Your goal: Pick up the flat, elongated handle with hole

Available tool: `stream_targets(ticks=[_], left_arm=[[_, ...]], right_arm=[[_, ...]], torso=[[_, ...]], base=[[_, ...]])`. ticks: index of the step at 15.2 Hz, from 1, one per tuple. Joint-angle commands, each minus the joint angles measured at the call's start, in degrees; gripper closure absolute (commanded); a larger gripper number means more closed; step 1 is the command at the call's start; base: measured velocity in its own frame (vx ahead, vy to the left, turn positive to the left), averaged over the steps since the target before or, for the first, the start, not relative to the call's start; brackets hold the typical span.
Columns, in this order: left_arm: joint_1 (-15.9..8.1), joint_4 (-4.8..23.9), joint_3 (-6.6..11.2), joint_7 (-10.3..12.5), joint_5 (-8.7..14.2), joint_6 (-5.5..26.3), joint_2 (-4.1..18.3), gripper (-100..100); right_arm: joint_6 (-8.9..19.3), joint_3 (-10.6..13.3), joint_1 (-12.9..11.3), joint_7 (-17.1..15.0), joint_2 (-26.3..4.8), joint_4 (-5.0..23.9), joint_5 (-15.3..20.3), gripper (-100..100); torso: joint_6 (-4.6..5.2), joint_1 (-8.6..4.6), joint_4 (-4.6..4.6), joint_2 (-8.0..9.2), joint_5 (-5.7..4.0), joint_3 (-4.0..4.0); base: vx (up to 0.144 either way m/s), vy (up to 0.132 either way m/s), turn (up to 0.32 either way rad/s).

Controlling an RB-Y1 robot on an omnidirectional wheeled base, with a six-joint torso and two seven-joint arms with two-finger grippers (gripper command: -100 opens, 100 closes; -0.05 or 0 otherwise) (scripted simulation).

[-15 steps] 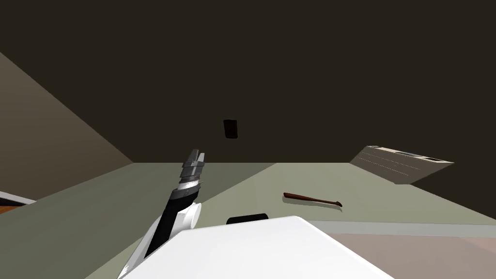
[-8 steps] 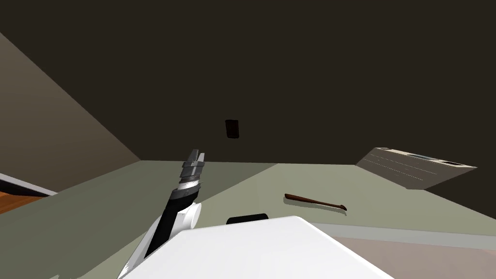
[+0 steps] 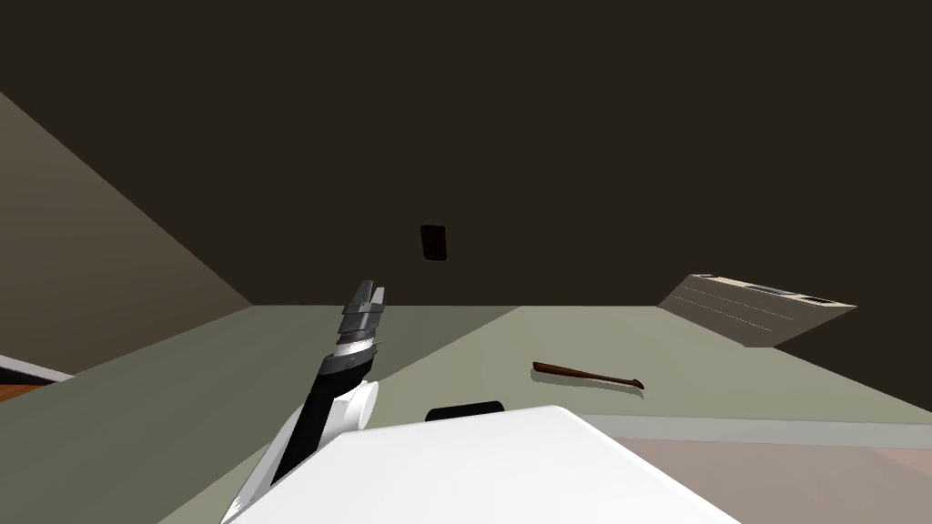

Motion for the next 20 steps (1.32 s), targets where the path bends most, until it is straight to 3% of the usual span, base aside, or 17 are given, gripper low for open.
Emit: stream_targets(ticks=[1, 3, 6, 7, 10, 11, 13, 14, 16, 17, 20], left_arm=[[0.0, 0.0, 0.0, 0.0, 0.0, 0.0, 0.0, 0], [-0.01, 0.0, 0.0, 0.0, 0.0, 0.0, 0.0, 0], [0.0, 0.0, 0.0, 0.0, 0.0, 0.0, 0.0, 0], [-0.01, 0.0, 0.0, 0.0, 0.0, 0.0, 0.0, 0], [-0.01, 0.0, 0.0, 0.0, 0.0, 0.0, 0.0, 0], [-0.01, 0.0, 0.0, 0.0, 0.0, 0.0, 0.0, 0], [0.0, 0.0, 0.0, 0.0, 0.0, 0.0, 0.0, 0], [-0.01, 0.0, 0.0, 0.0, 0.0, 0.0, 0.0, 0], [0.0, 0.0, 0.0, 0.0, 0.0, 0.0, 0.0, 0], [-0.01, 0.0, 0.0, 0.0, 0.0, 0.0, 0.0, 0], [-0.01, 0.0, 0.0, 0.0, 0.0, 0.0, 0.0, 0]], right_arm=[[0.13, -0.82, 0.35, -2.86, -0.32, -1.67, 2.86, 100], [0.13, -0.82, 0.35, -3.1, -0.32, -1.67, 4.2, 100], [0.28, -1.89, 0.93, -6.01, -0.77, -3.79, 8.29, 100], [0.43, -2.96, 1.51, -8.31, -1.22, -5.91, 9.86, 100], [0.43, -2.96, 1.51, -8.91, -1.22, -5.91, 12.38, 100], [0.58, -4.03, 2.08, -11.54, -1.67, -8.04, 14.51, 100], [0.58, -4.03, 2.08, -11.82, -1.67, -8.04, 16.47, 100], [0.72, -5.09, 2.66, -14.47, -2.13, -10.16, 18.16, 100], [0.72, -5.09, 2.66, -14.72, -2.13, -10.16, 20.55, 100], [0.87, -6.16, 3.24, -17.02, -2.58, -12.28, 21.87, 100], [0.87, -6.16, 3.24, -17.63, -2.58, -12.28, 24.64, 100]], torso=[[0.0, 0.0, 0.0, 0.0, 0.0, 0.0], [-0.05, 0.01, 0.01, -0.01, -0.01, 0.0], [-0.03, -0.01, 0.02, 0.02, 0.0, 0.01], [-0.05, -0.01, 0.02, 0.02, 0.0, 0.01], [-0.03, -0.01, 0.01, 0.02, 0.0, 0.01], [-0.05, -0.02, 0.02, 0.02, 0.01, 0.02], [-0.02, -0.01, 0.01, 0.02, 0.02, 0.01], [-0.03, -0.01, 0.01, 0.02, 0.02, 0.01], [-0.02, 0.01, 0.01, 0.0, 0.04, 0.0], [-0.04, 0.01, 0.01, 0.0, 0.03, 0.0], [-0.04, 0.03, 0.0, 0.0, 0.04, 0.0]], base=[[0.023, 0.016, -0.121], [0.009, 0.011, -0.007], [0.011, 0.009, -0.074], [0.014, 0.008, -0.127], [0.01, 0.008, -0.042], [0.008, 0.005, -0.074], [0.012, 0.008, -0.08], [0.015, 0.009, -0.102], [0.015, 0.009, -0.071], [0.014, 0.011, -0.089], [0.01, 0.009, -0.045]])
